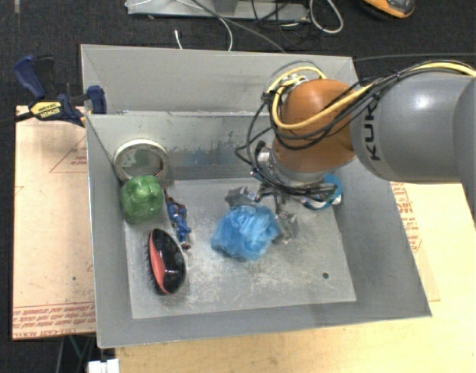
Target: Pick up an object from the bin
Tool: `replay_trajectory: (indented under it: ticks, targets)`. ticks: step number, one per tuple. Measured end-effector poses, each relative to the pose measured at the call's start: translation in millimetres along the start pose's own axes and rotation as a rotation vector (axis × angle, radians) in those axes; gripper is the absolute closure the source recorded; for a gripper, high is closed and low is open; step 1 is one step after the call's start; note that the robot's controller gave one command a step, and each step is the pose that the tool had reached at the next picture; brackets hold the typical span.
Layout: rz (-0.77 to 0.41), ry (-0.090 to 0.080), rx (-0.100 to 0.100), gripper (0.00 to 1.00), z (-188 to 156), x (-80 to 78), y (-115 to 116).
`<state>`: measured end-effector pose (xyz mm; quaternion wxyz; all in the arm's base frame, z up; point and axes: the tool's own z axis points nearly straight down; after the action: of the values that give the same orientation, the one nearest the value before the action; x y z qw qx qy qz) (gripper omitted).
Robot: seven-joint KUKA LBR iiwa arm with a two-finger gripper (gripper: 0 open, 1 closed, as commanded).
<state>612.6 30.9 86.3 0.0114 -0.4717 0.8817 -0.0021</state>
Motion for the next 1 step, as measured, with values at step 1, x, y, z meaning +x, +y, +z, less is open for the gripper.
replay_trajectory:
  ticks: [1]
  targets:
    - [0.112, 0.0, -0.002, 0.0, 6.0, 0.9, -1.1]
